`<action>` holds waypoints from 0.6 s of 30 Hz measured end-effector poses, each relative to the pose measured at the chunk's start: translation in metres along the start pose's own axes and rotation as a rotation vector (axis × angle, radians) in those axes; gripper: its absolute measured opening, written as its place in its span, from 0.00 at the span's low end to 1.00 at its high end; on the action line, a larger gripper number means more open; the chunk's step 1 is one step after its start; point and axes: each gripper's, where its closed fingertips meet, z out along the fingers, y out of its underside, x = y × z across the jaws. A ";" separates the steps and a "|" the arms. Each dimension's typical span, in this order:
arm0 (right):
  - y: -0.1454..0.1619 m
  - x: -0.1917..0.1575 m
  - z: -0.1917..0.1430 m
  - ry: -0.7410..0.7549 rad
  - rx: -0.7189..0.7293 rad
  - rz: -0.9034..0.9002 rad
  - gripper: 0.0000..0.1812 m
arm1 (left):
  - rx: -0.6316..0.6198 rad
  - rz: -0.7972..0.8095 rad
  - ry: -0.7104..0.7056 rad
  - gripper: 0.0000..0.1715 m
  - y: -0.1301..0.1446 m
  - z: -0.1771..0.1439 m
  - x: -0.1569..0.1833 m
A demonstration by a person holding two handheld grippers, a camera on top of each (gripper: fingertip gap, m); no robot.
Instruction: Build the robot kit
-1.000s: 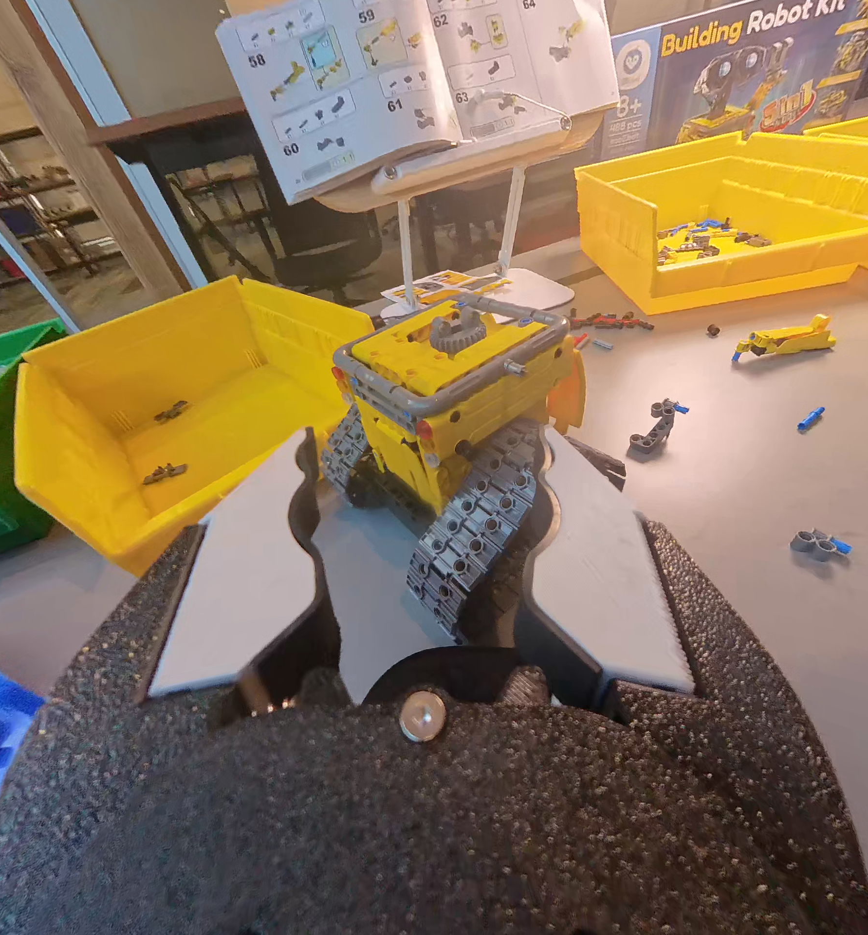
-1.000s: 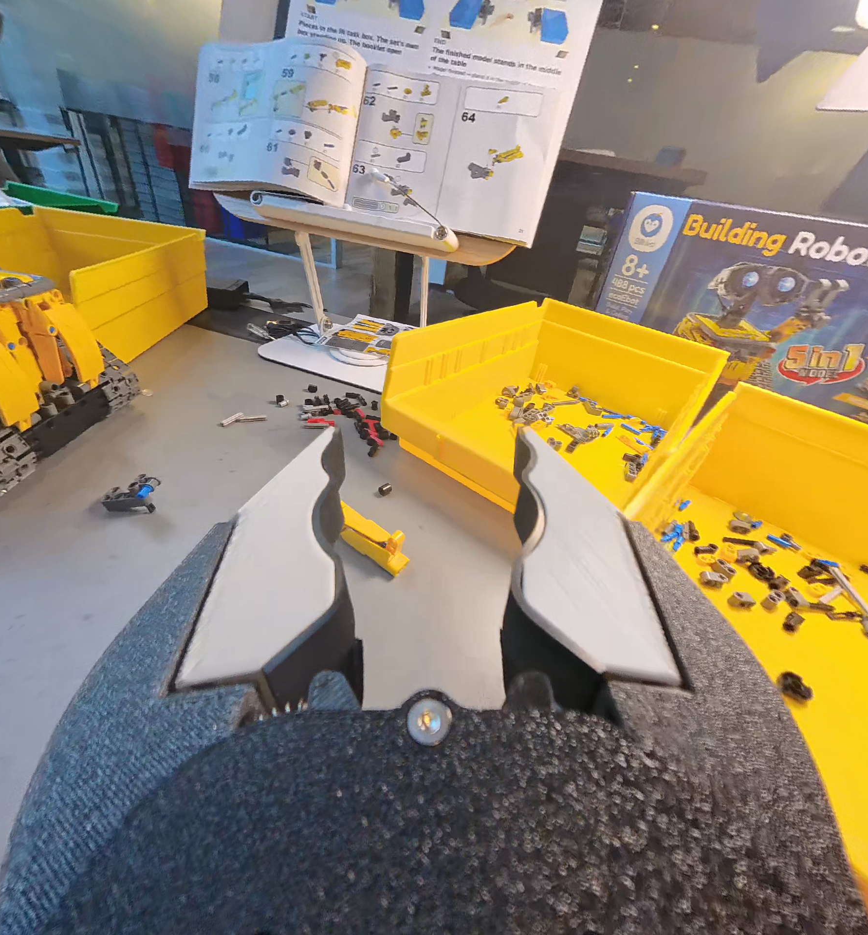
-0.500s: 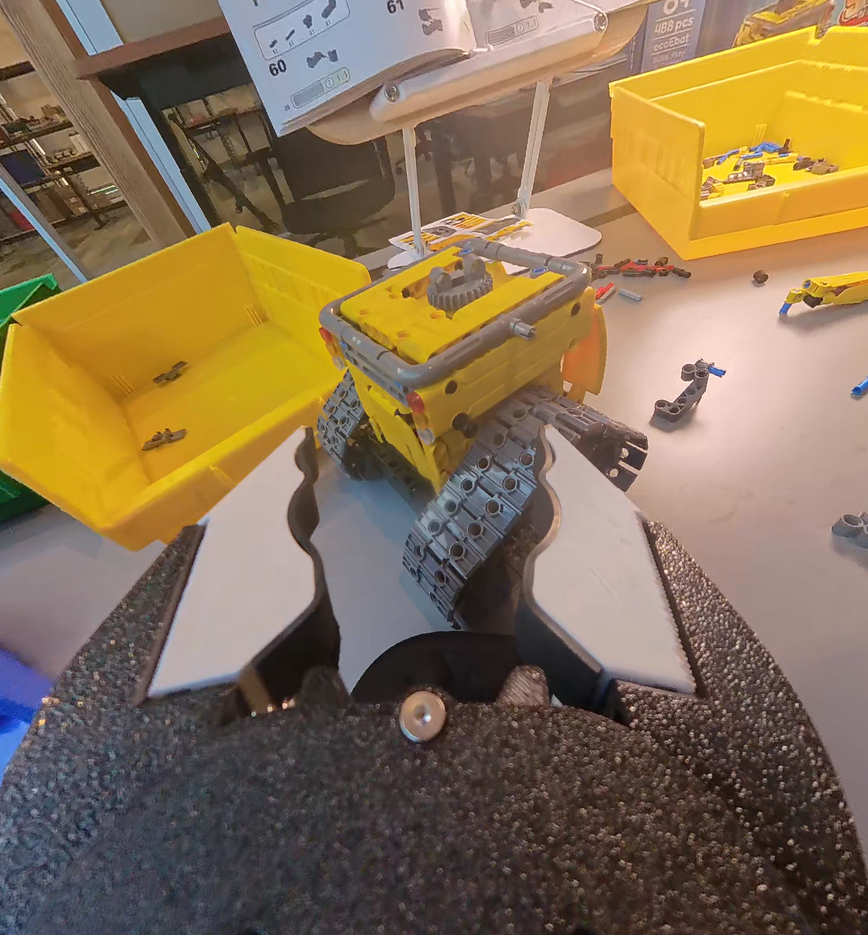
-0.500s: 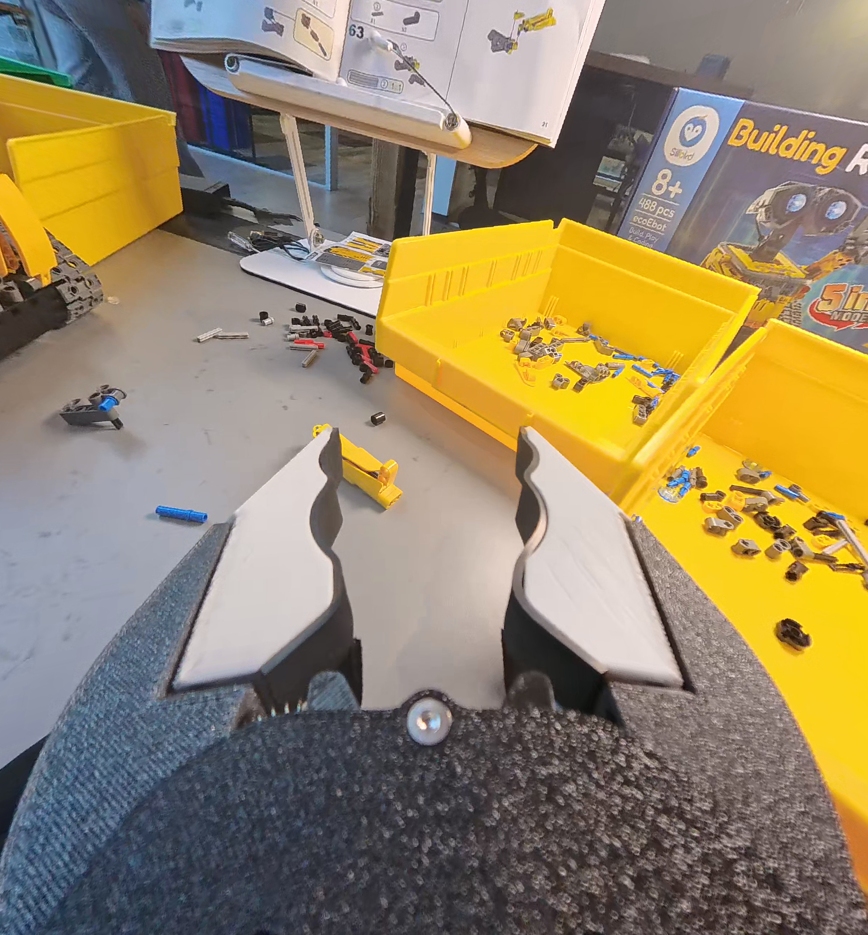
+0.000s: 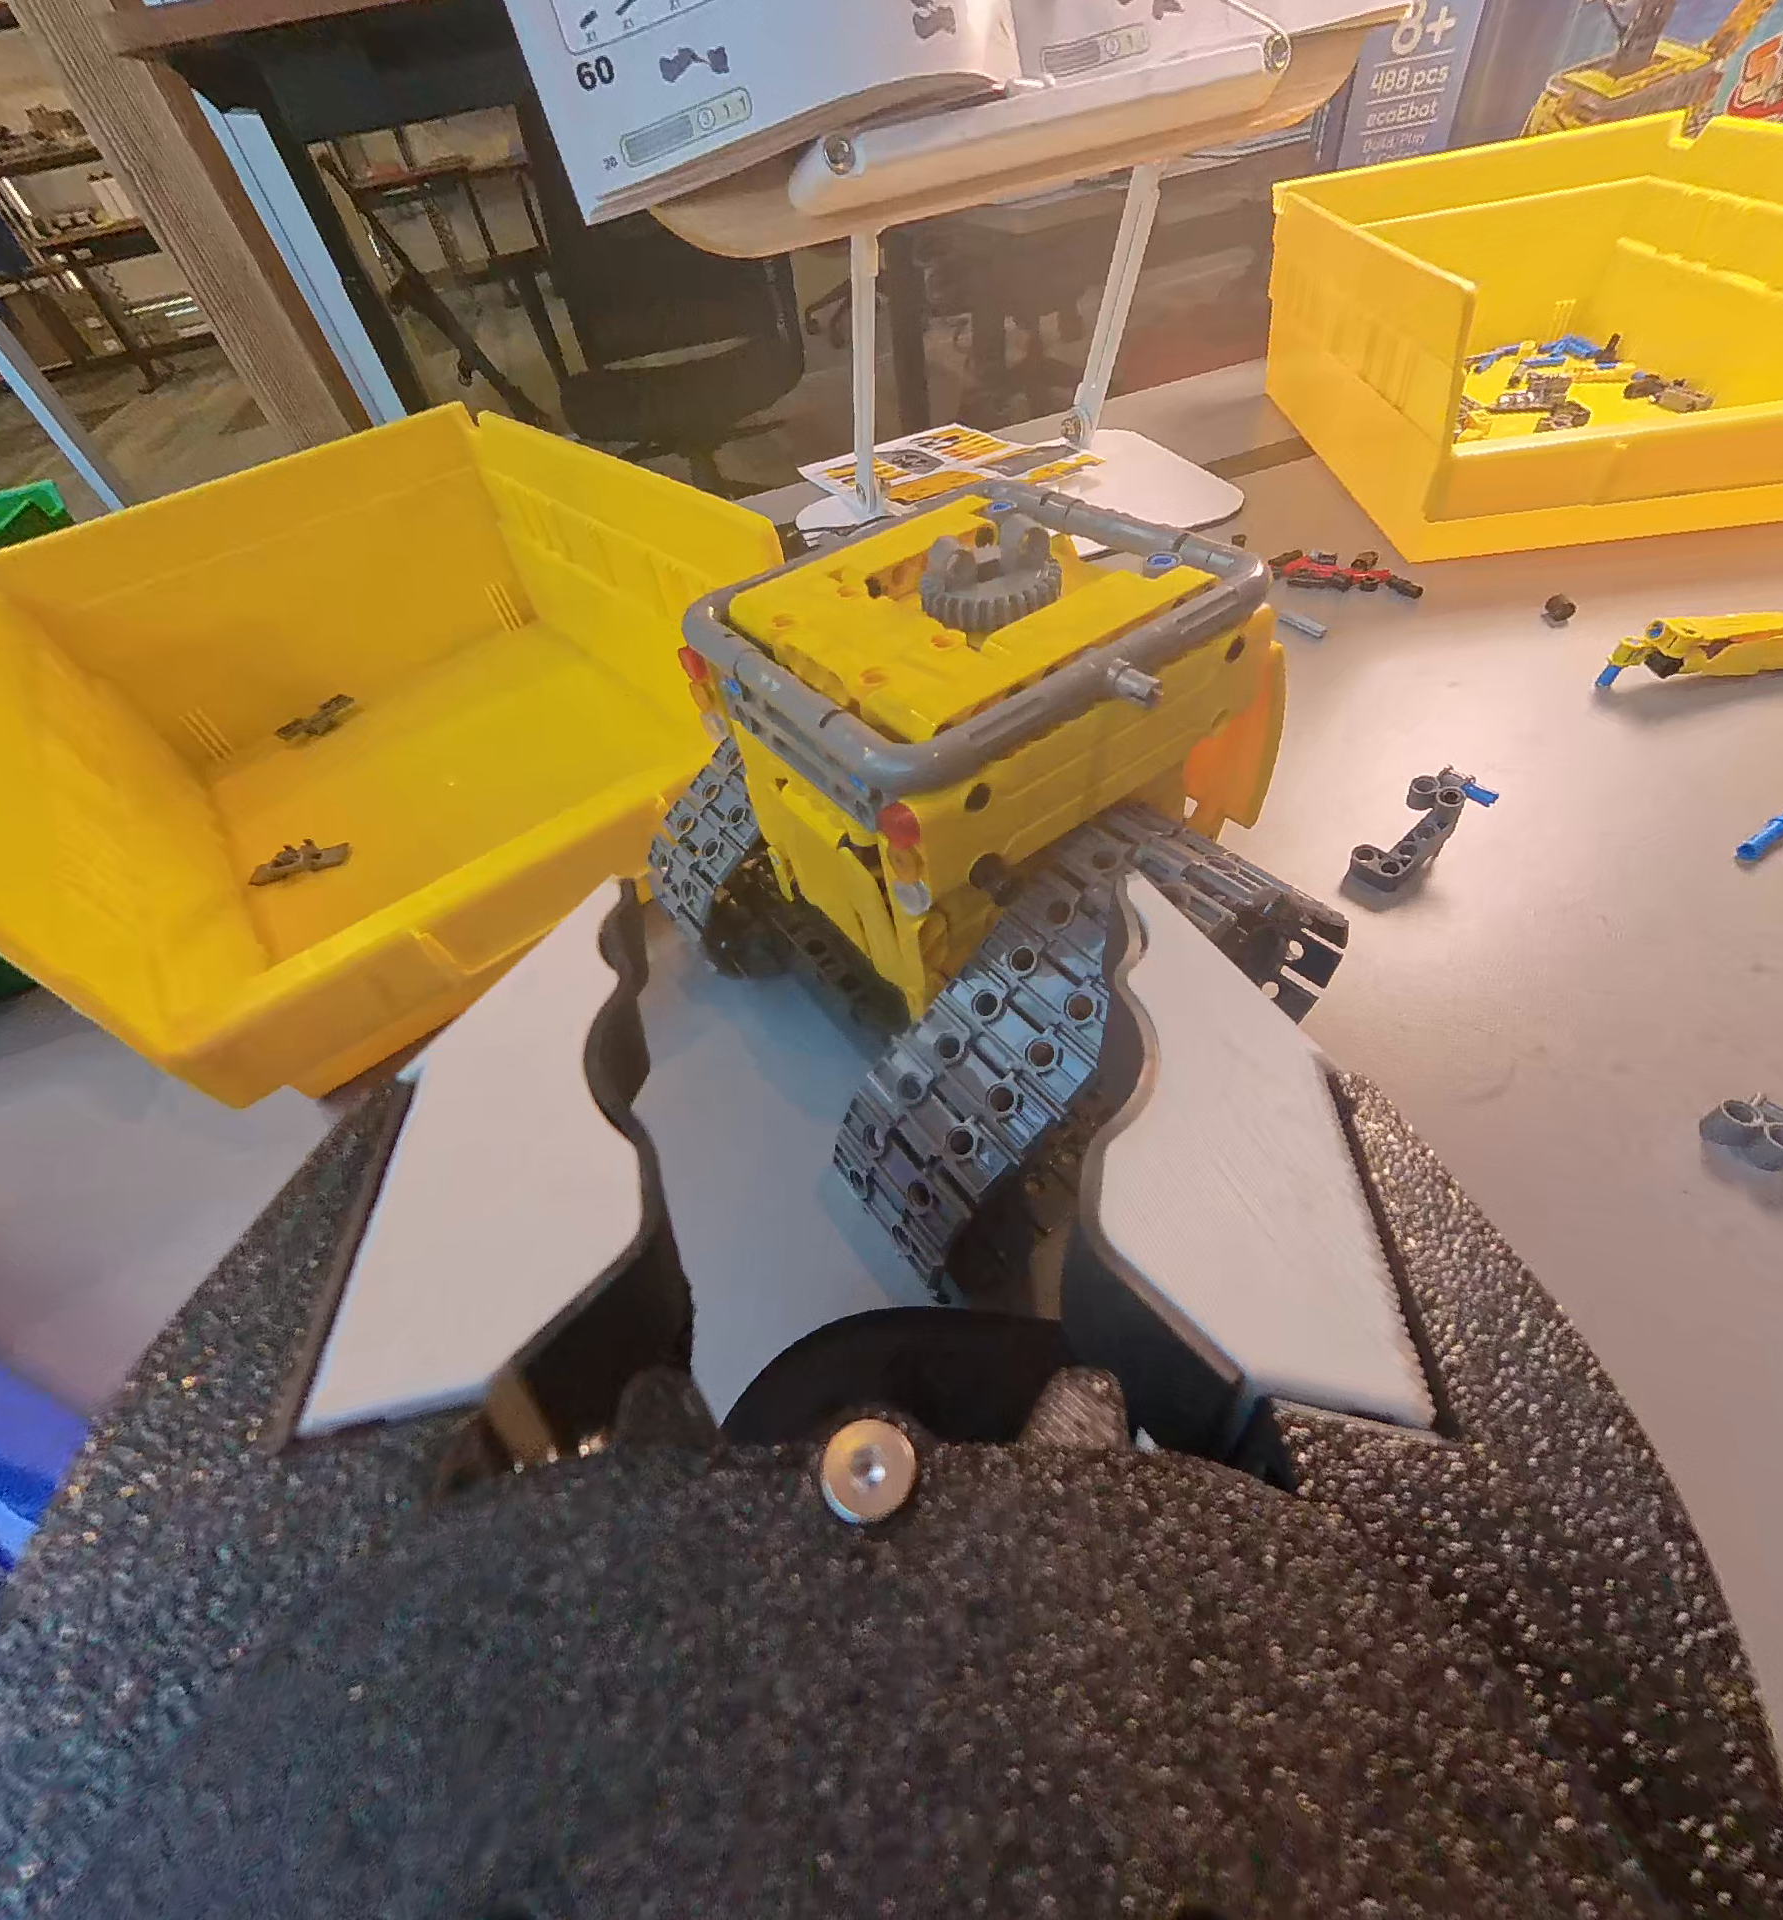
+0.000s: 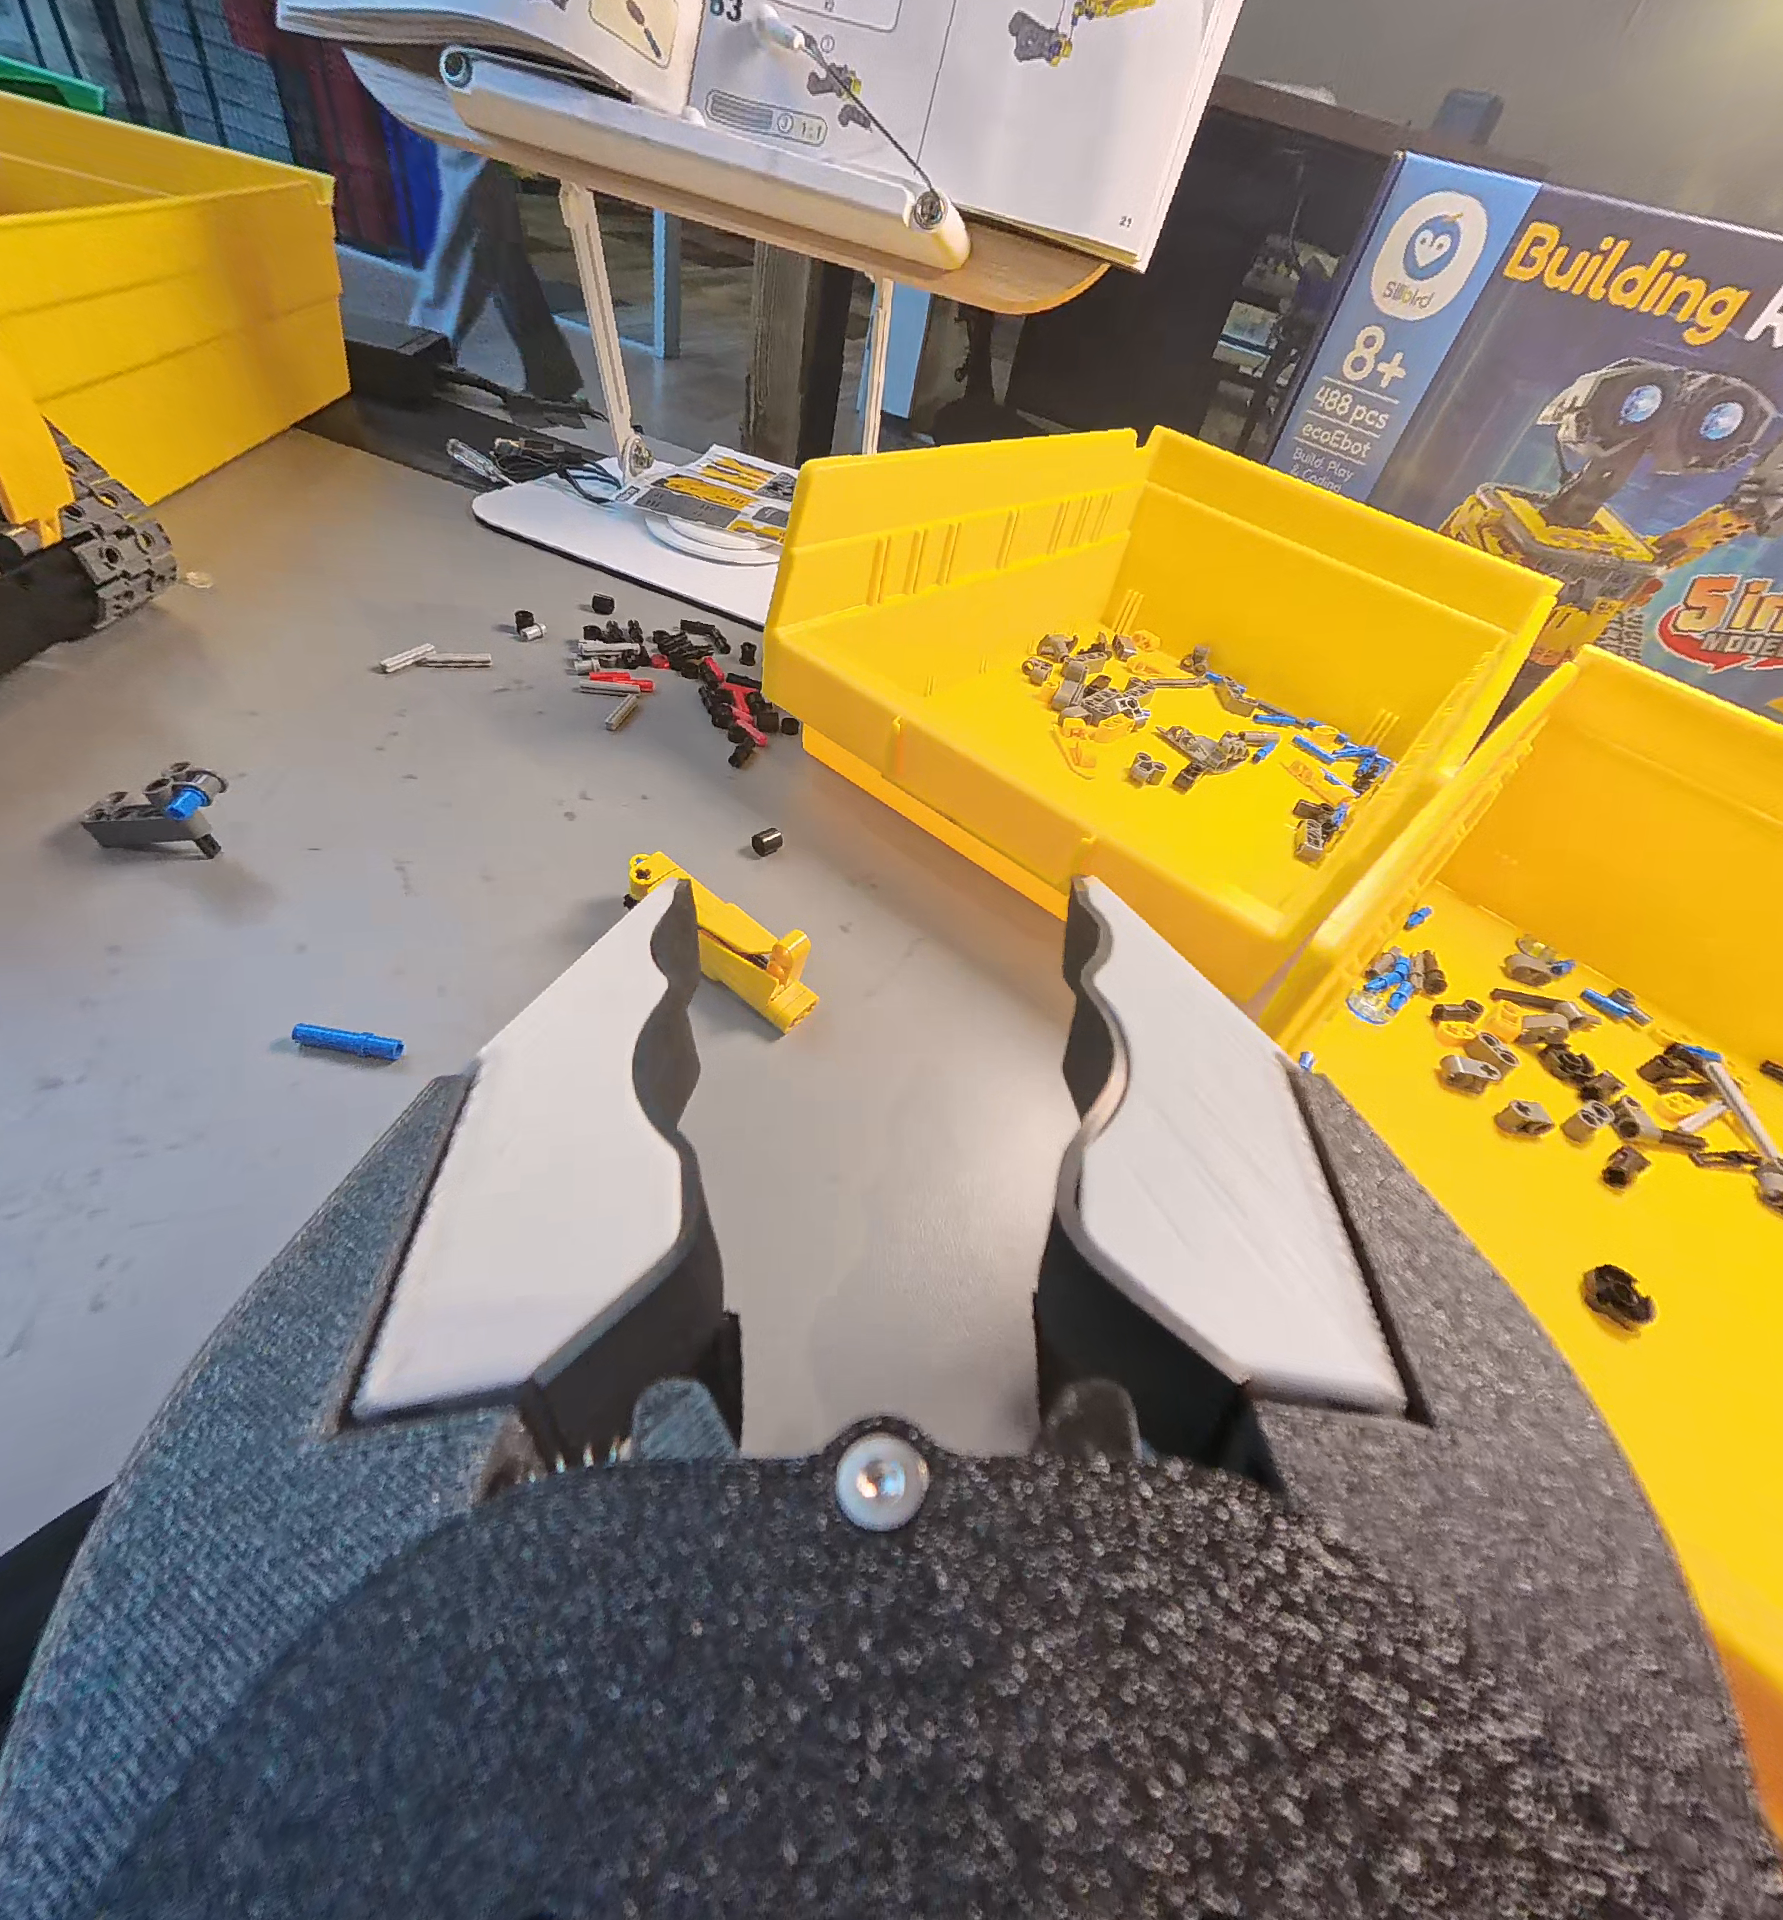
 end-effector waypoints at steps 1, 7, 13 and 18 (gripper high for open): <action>0.000 0.000 0.000 0.001 0.001 0.000 0.39 | -0.005 -0.005 0.003 0.52 0.001 0.001 0.000; -0.001 0.001 -0.002 0.014 0.010 -0.004 0.40 | -0.011 -0.024 0.011 0.53 0.002 0.002 -0.001; -0.005 -0.001 -0.009 0.026 0.024 -0.030 0.40 | 0.041 -0.017 -0.005 0.53 -0.005 -0.005 -0.002; -0.005 -0.001 -0.013 0.028 0.027 -0.021 0.40 | 0.155 -0.002 -0.024 0.51 -0.023 -0.022 -0.003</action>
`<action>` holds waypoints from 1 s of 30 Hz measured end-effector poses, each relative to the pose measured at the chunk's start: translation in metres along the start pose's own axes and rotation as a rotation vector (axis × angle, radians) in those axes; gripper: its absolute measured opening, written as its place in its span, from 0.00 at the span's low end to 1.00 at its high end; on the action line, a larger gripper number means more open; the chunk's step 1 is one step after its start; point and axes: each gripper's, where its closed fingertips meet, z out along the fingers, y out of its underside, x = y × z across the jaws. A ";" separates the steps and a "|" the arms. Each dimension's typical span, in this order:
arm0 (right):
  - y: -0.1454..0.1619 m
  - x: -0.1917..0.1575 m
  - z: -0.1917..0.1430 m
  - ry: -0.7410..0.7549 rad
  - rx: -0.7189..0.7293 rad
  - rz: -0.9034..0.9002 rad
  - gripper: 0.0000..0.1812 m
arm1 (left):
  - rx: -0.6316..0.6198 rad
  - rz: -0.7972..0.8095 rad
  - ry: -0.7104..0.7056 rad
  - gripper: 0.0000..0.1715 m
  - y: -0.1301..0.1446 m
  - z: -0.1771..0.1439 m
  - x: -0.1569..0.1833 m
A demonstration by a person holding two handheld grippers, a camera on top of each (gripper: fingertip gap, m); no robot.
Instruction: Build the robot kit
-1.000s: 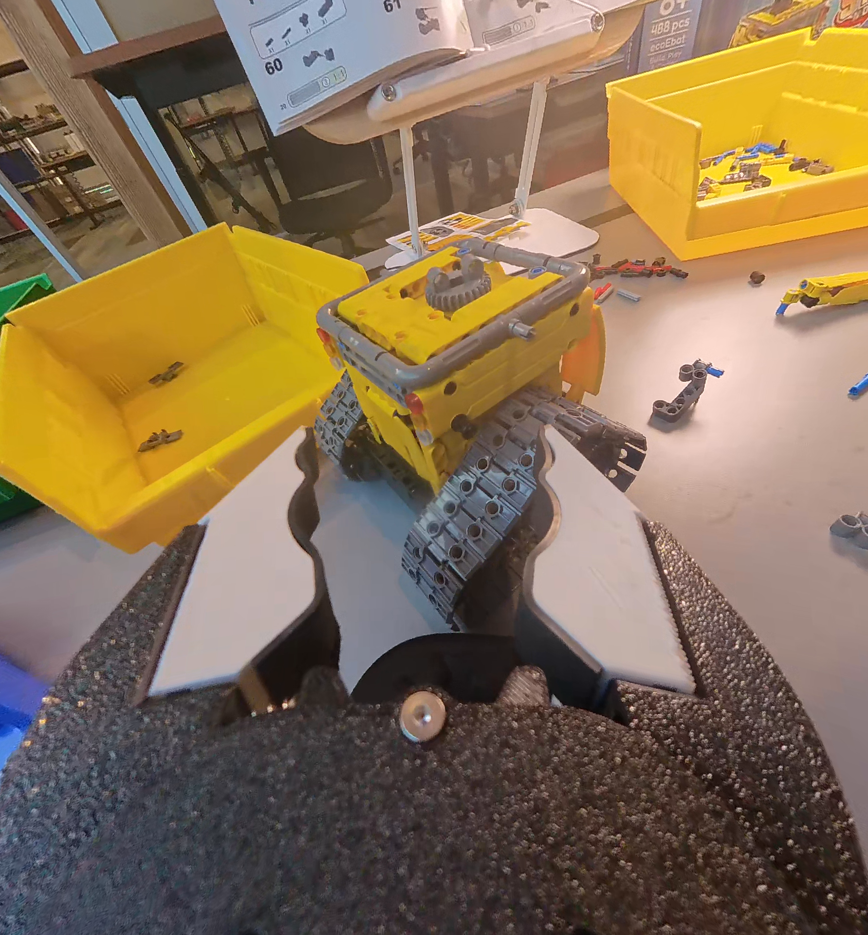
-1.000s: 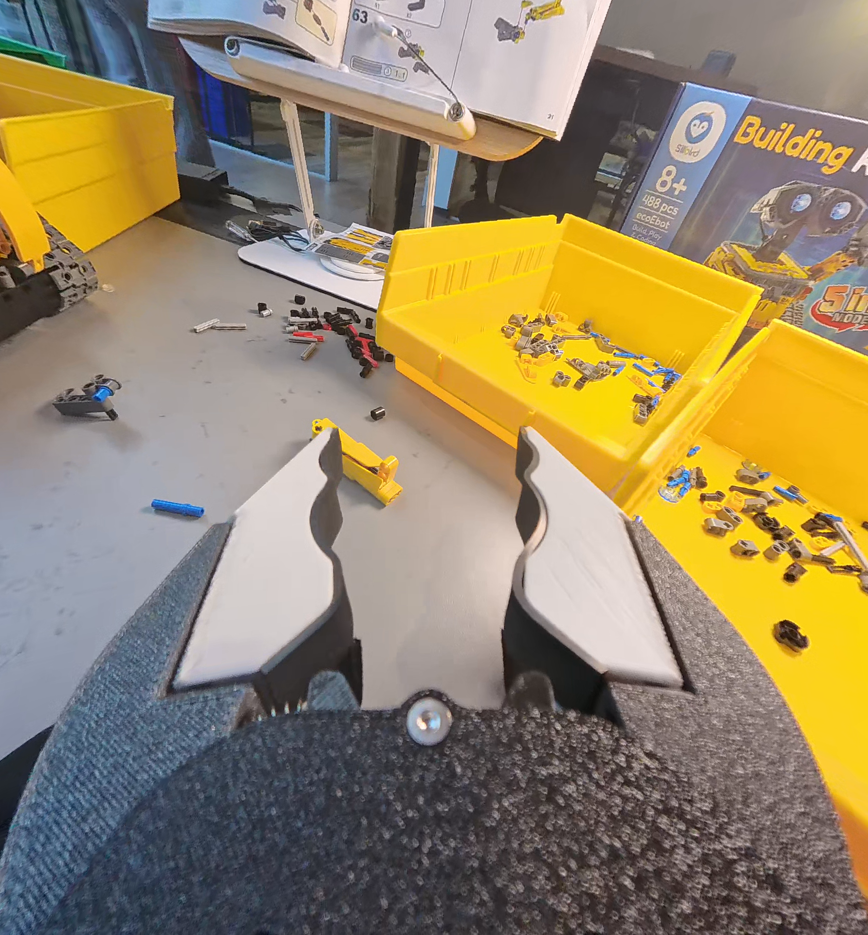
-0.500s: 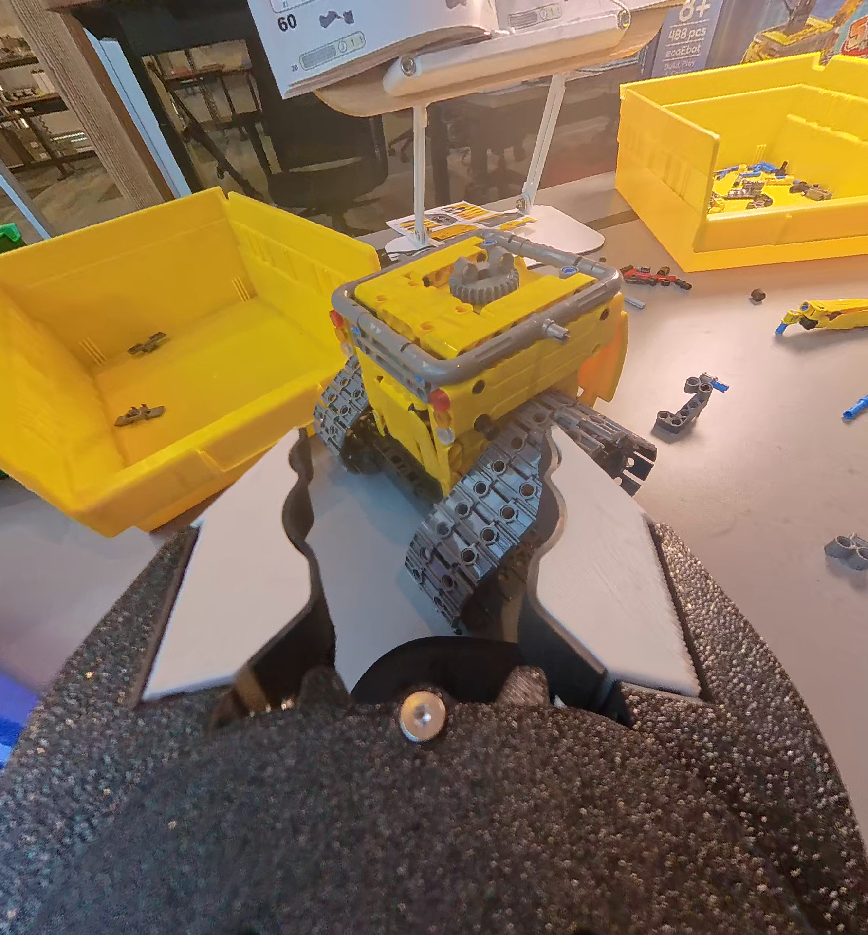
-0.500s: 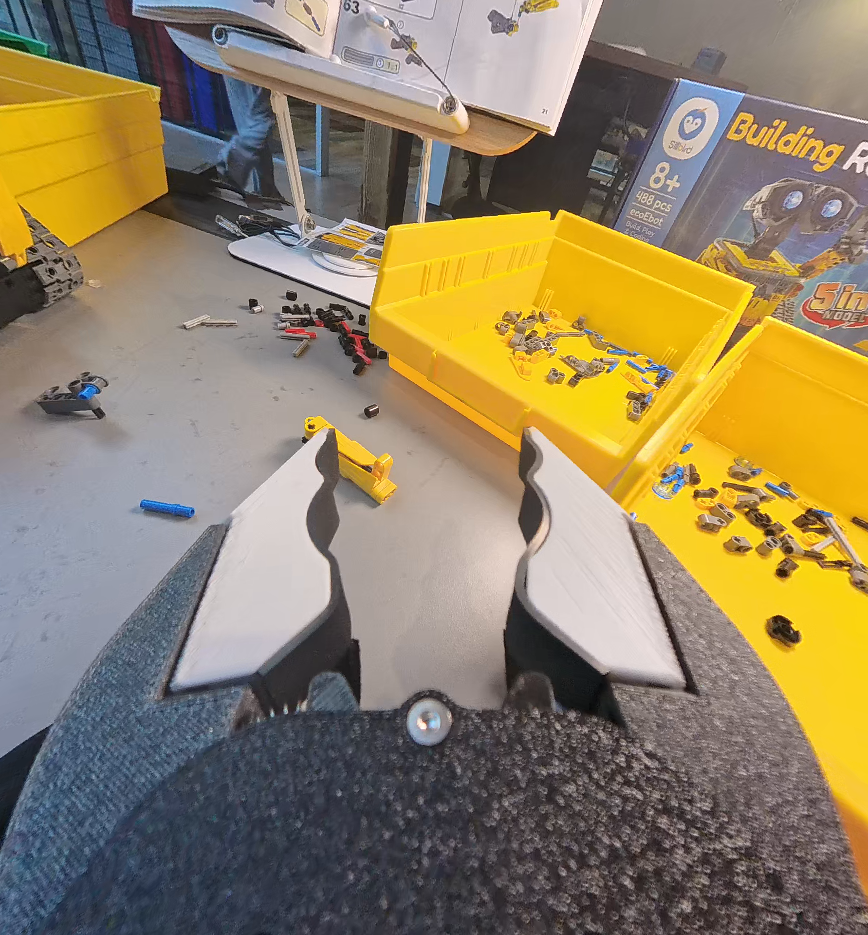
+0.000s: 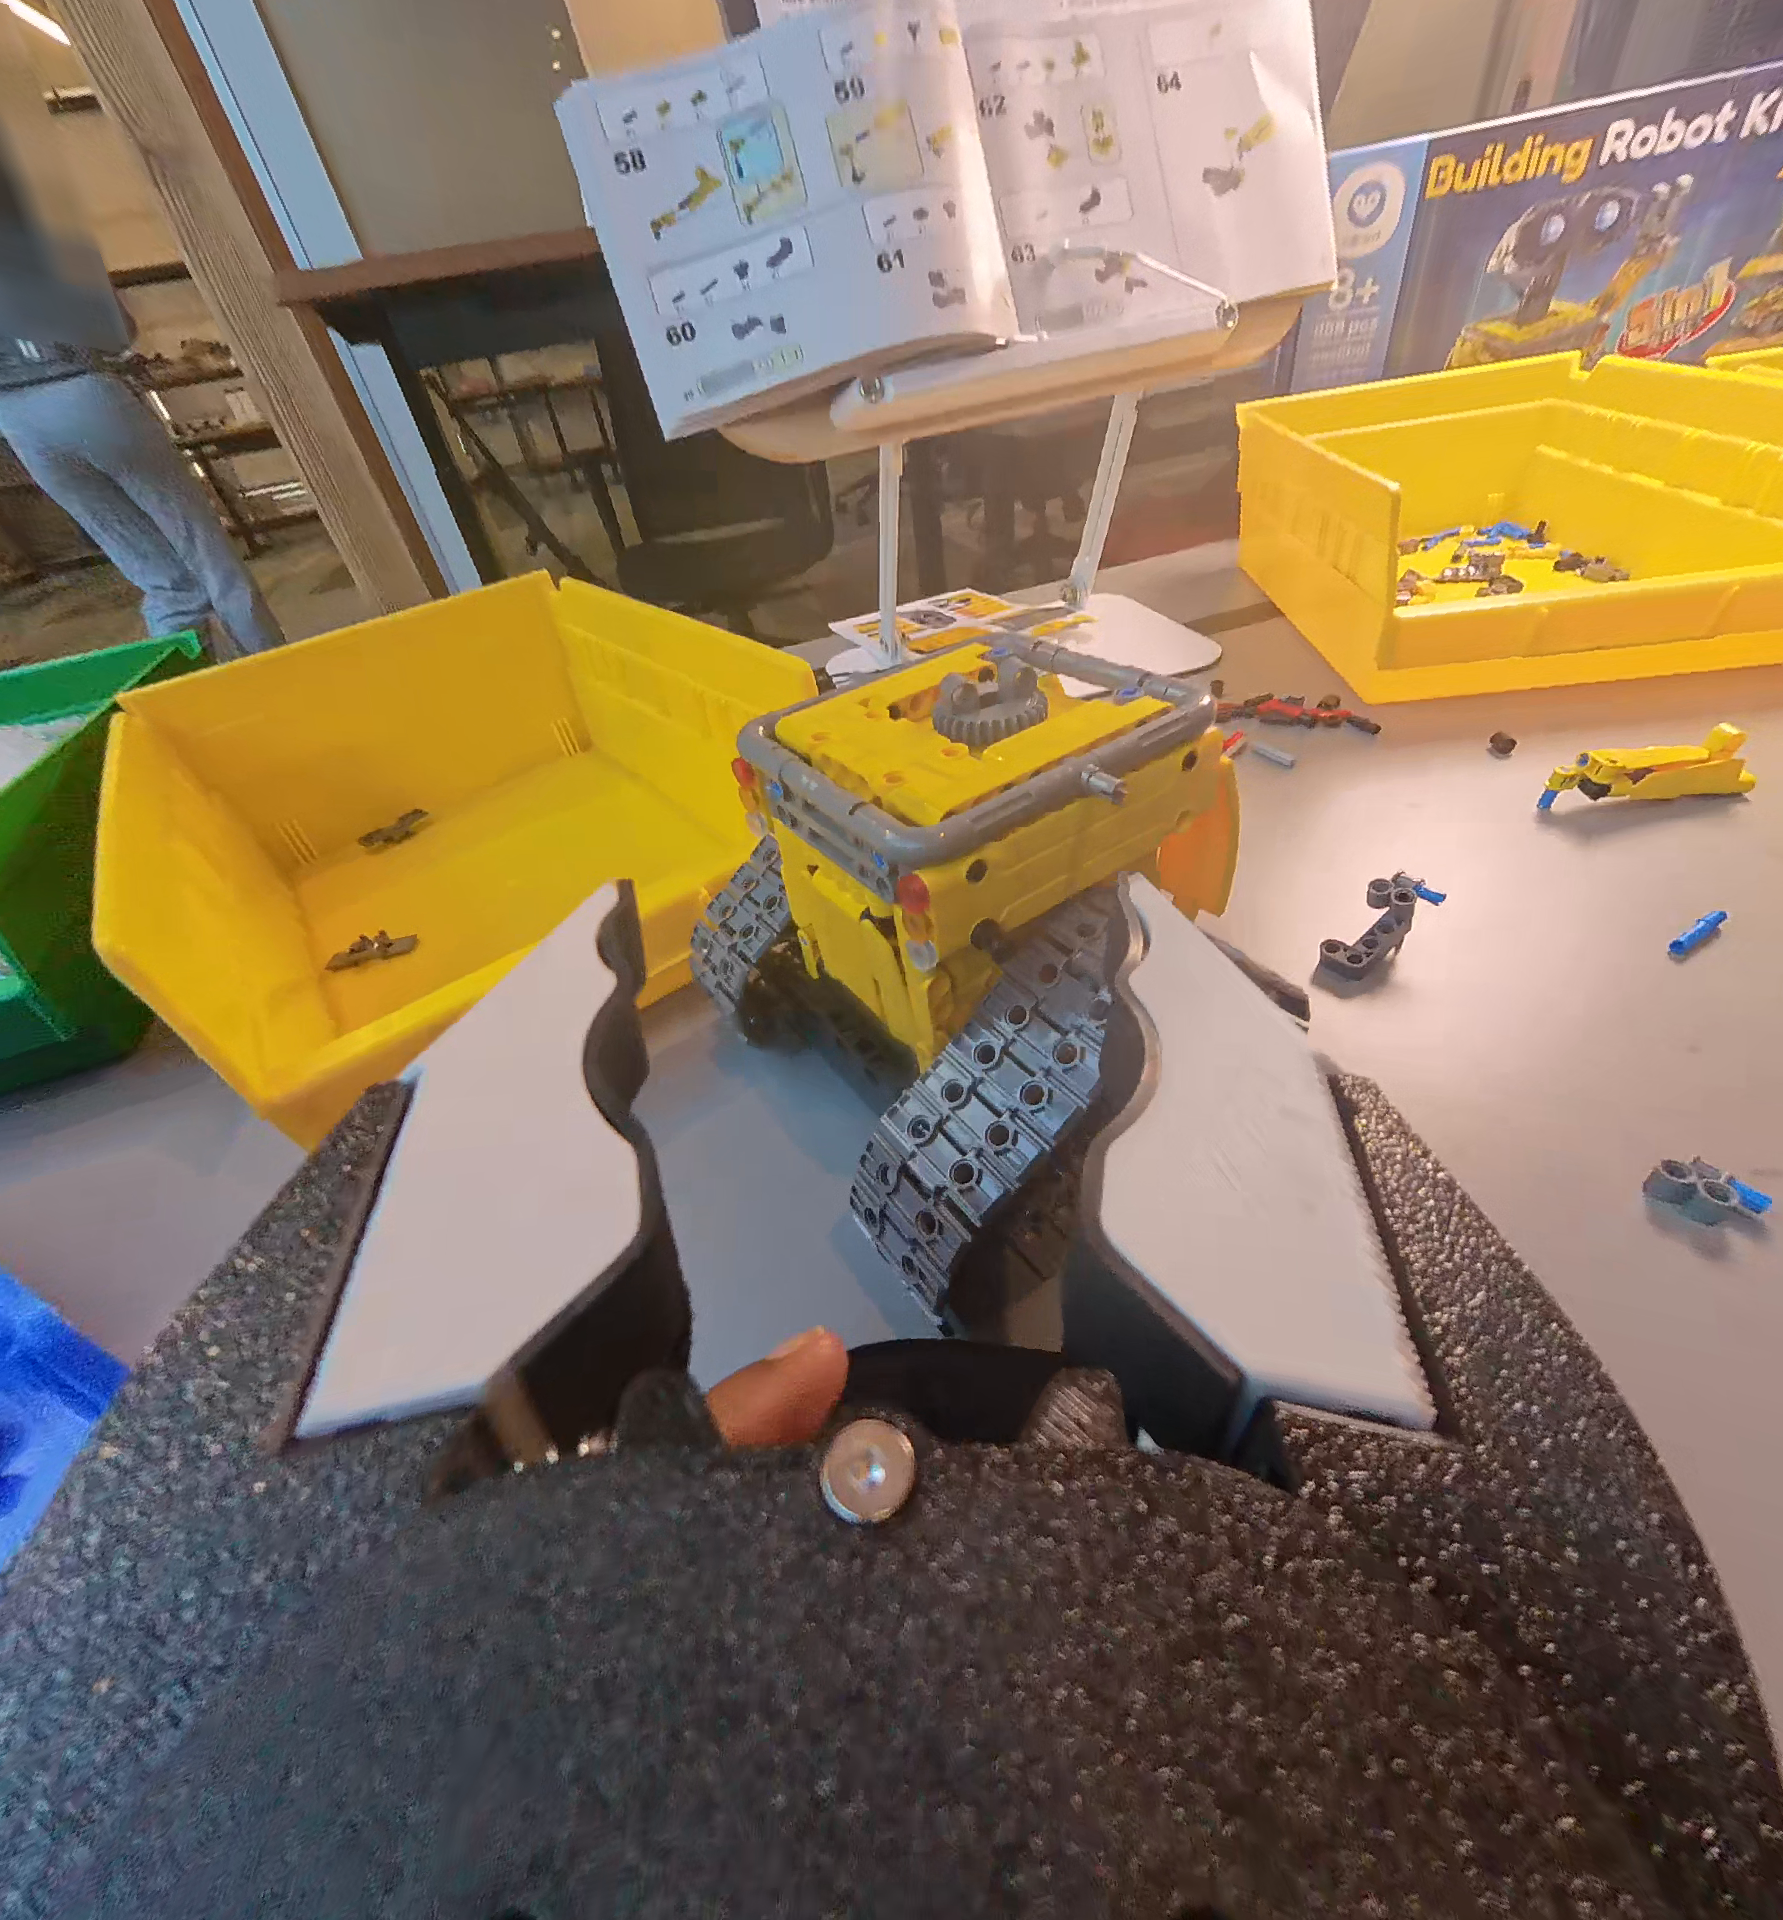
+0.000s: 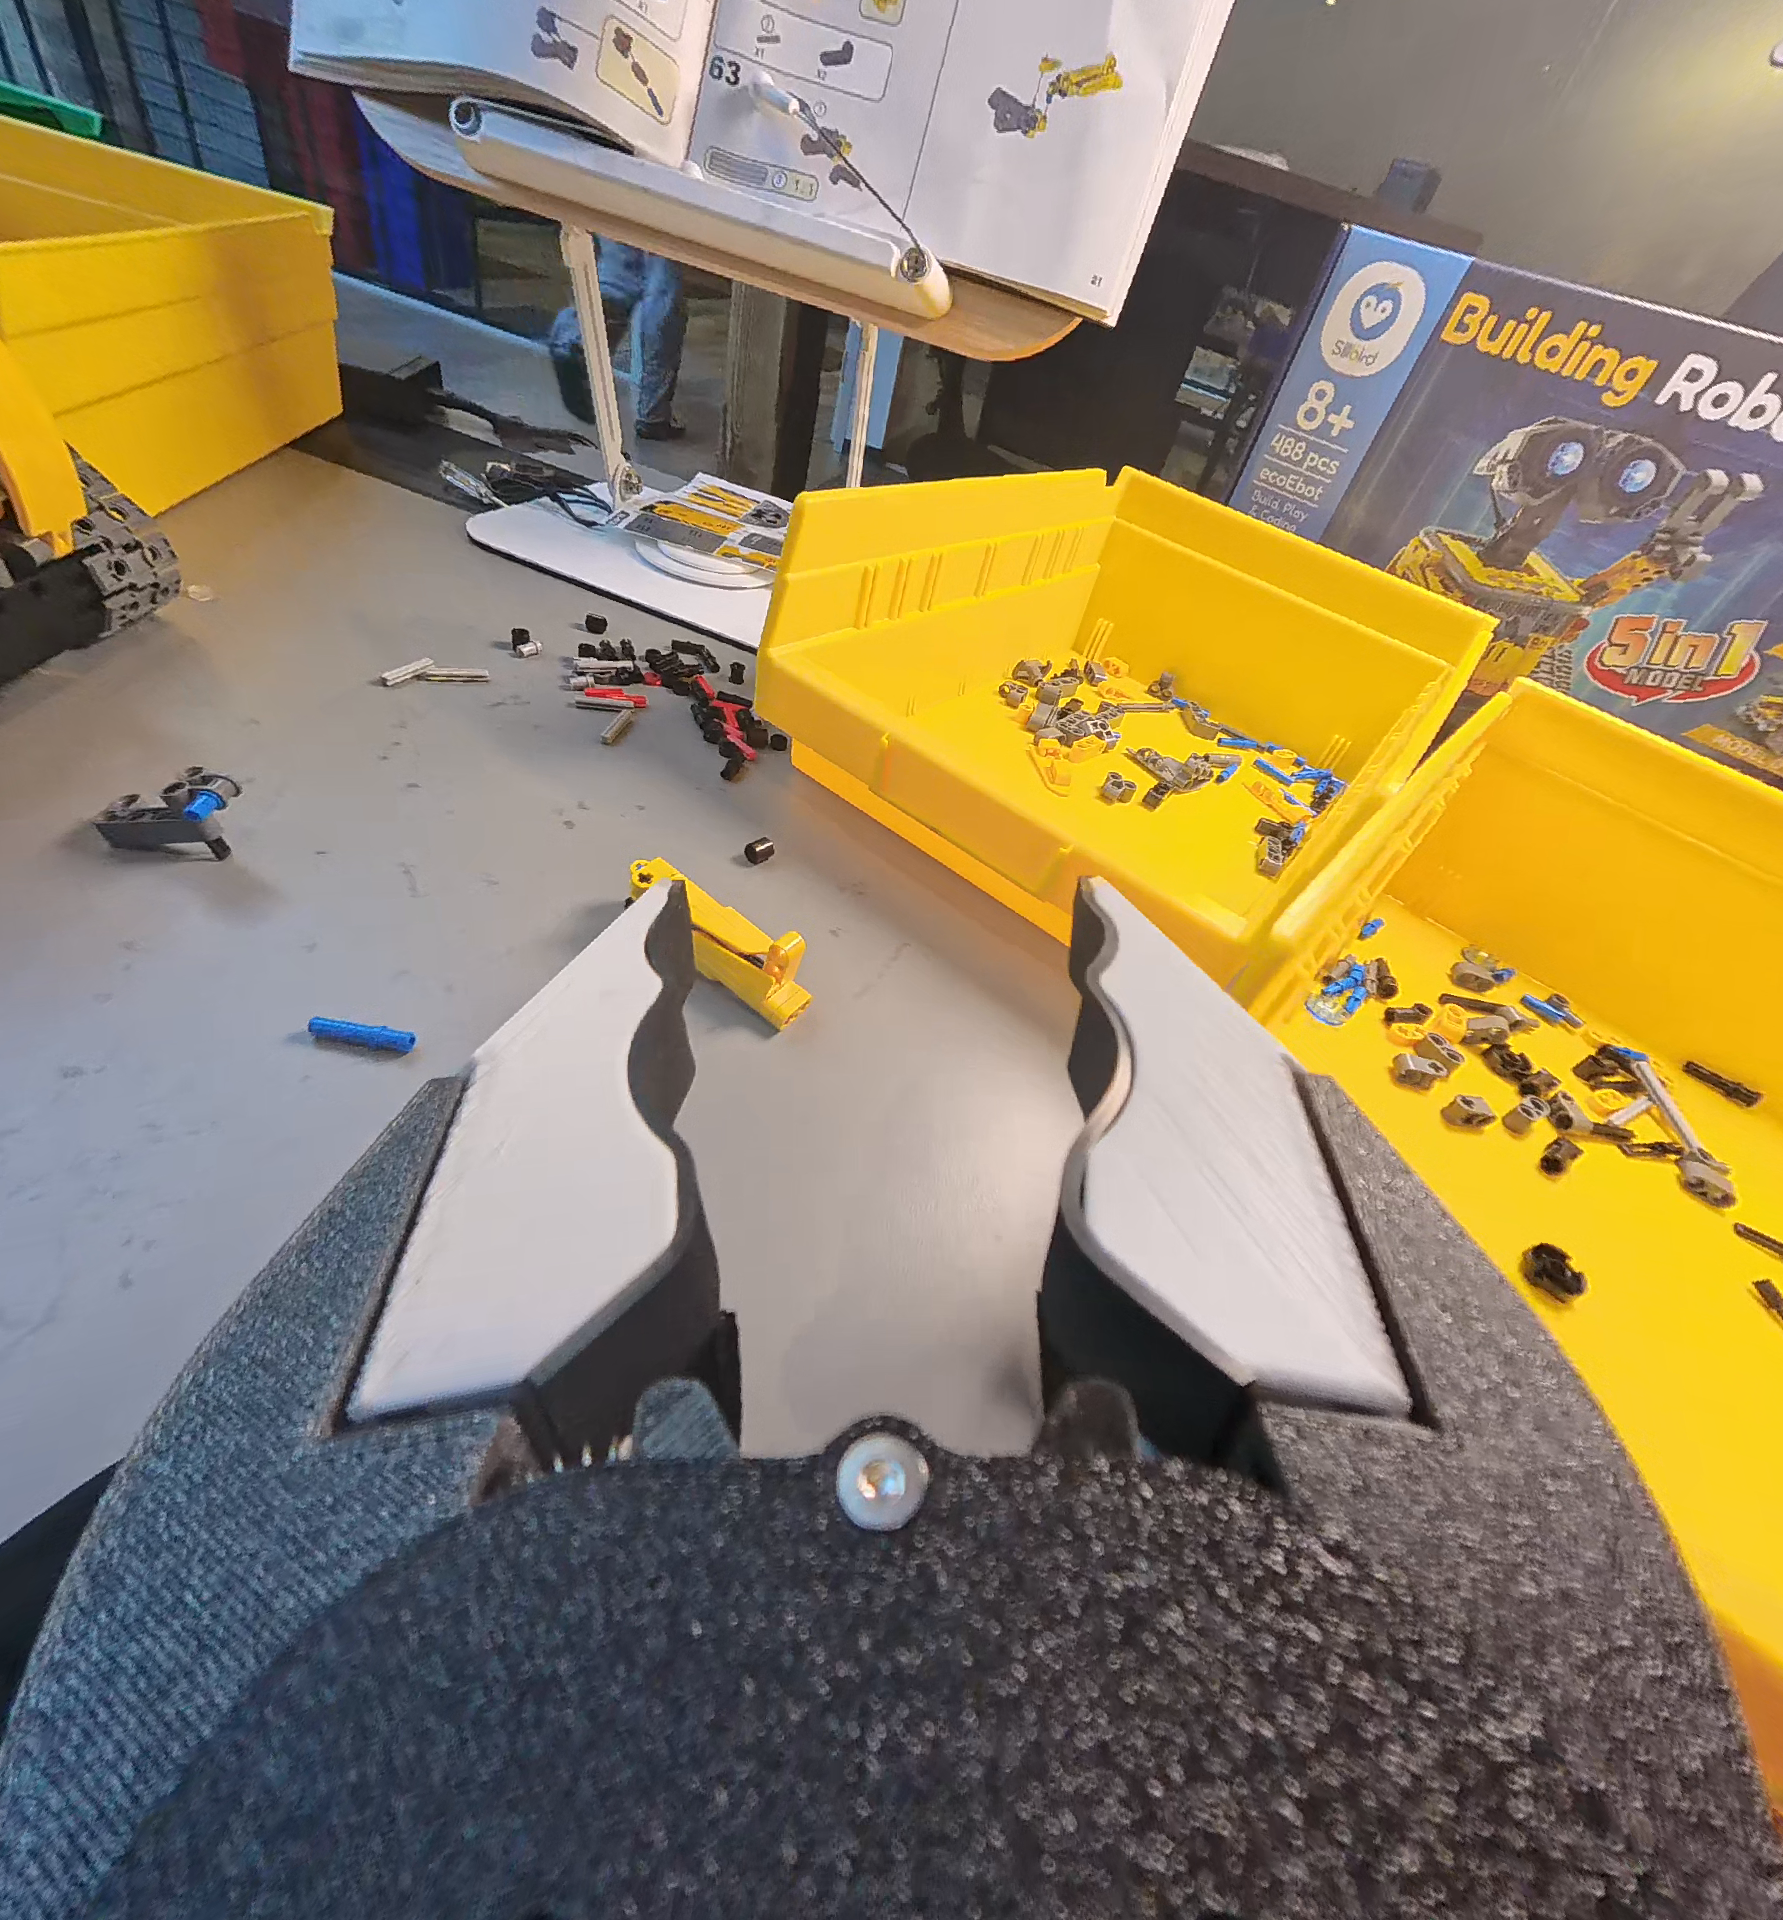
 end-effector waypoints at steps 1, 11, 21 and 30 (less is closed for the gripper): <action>0.000 0.000 -0.001 -0.001 0.001 0.004 0.40 | 0.008 -0.001 0.003 0.50 -0.002 -0.004 0.001; -0.027 -0.015 -0.031 -0.048 0.086 0.012 0.40 | -0.088 -0.010 0.105 0.44 -0.006 -0.027 0.074; -0.120 -0.207 -0.143 -0.681 0.323 0.055 0.00 | -0.222 0.088 0.200 0.00 0.017 -0.001 0.143; -0.121 -0.290 -0.161 -0.900 0.270 0.034 0.00 | -0.333 0.307 0.048 0.00 0.038 0.011 0.134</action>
